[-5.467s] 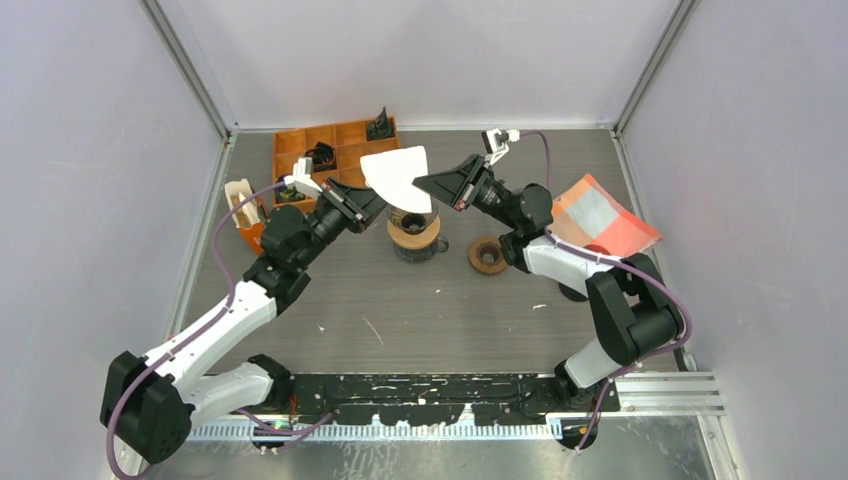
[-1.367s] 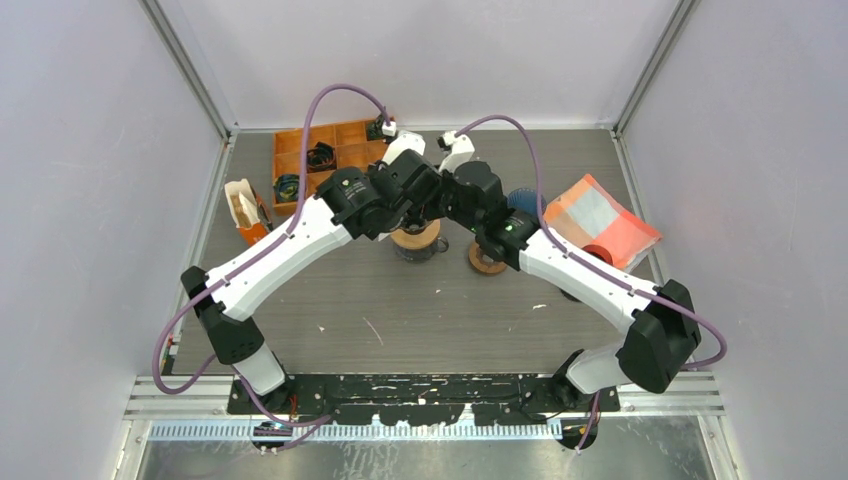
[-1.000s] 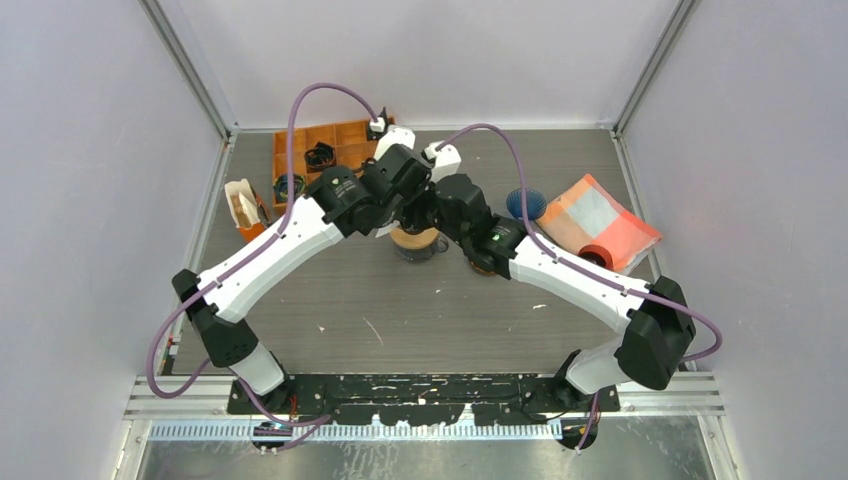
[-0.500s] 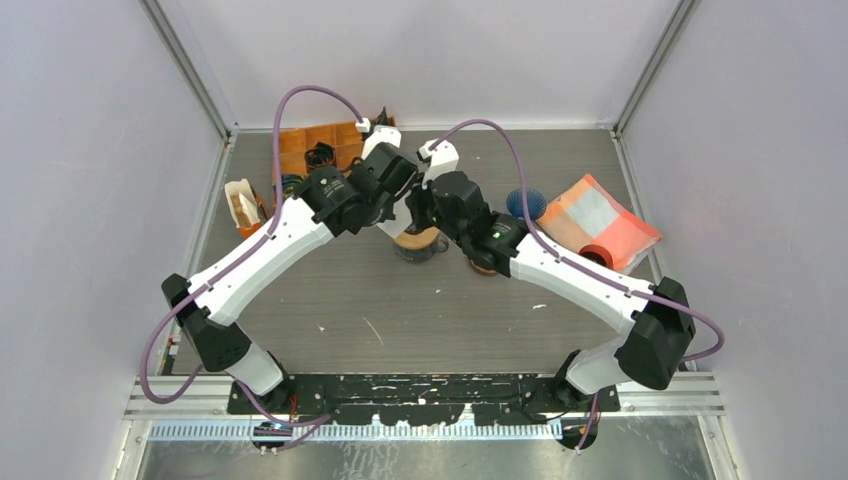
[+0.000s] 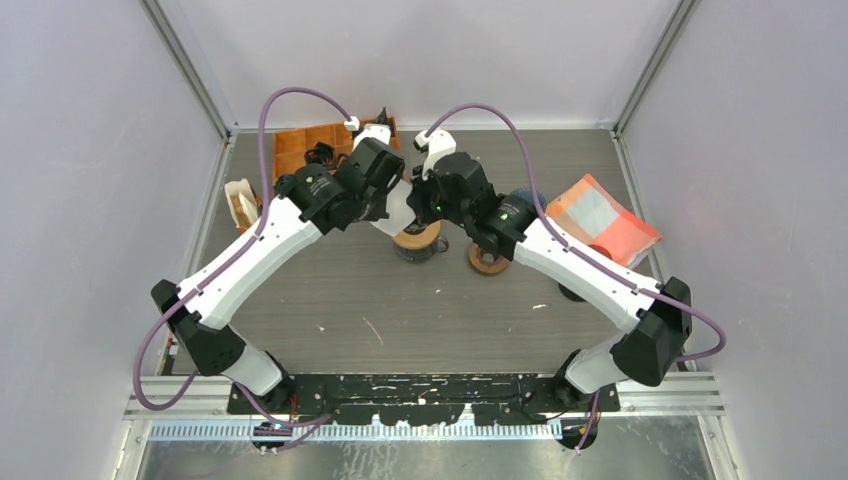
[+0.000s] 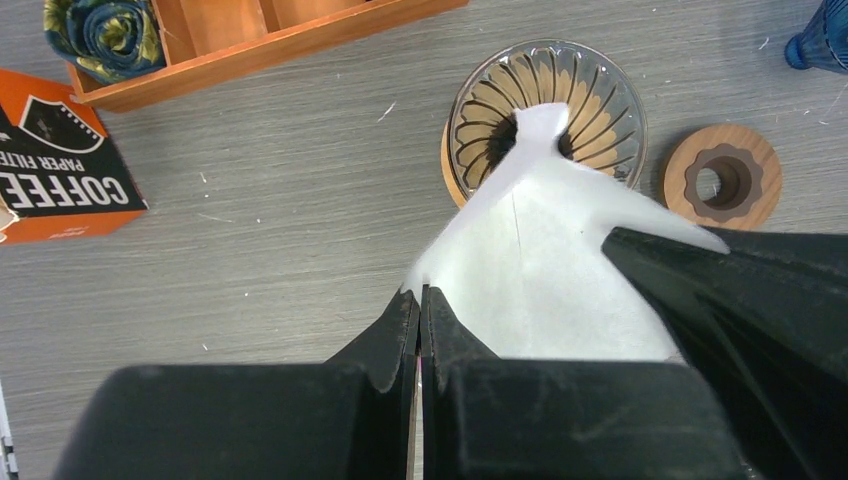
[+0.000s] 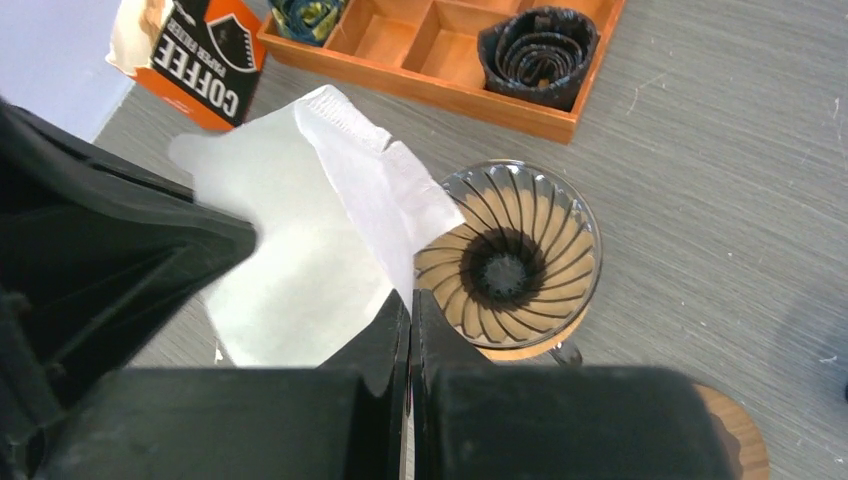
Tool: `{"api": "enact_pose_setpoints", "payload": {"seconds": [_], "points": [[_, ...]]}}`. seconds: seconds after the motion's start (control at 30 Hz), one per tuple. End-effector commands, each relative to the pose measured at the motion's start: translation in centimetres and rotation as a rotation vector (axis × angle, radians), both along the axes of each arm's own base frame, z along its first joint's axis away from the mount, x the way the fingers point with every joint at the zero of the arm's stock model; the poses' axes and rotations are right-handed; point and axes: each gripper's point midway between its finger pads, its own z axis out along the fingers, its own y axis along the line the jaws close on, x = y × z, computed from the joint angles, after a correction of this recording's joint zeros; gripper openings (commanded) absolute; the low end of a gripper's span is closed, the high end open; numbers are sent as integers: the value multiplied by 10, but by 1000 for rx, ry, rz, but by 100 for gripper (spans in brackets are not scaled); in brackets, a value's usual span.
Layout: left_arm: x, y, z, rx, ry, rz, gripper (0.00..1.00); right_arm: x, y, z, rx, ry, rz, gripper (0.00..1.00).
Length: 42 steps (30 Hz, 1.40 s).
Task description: Place the coffee filter in the dripper
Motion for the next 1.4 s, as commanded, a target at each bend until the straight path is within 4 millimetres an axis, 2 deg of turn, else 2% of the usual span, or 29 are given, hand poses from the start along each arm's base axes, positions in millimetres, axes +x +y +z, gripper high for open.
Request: {"api": "enact_pose_setpoints", "payload": {"seconds": [0.0, 0.2, 0.7, 1.1, 1.37], "points": [[1, 0, 12, -77, -12, -14, 0, 4, -8, 11, -2, 16, 28, 1], [5, -7, 6, -124, 25, -46, 0, 16, -23, 1, -28, 50, -1, 1], [26, -34, -21, -181, 151, -119, 0, 36, -31, -19, -89, 124, -3, 2], [46, -38, -41, -169, 213, -117, 0, 56, -39, -41, -133, 179, -25, 3], [60, -33, -59, -146, 257, -97, 0, 66, -40, -58, -160, 204, -33, 4]]}}
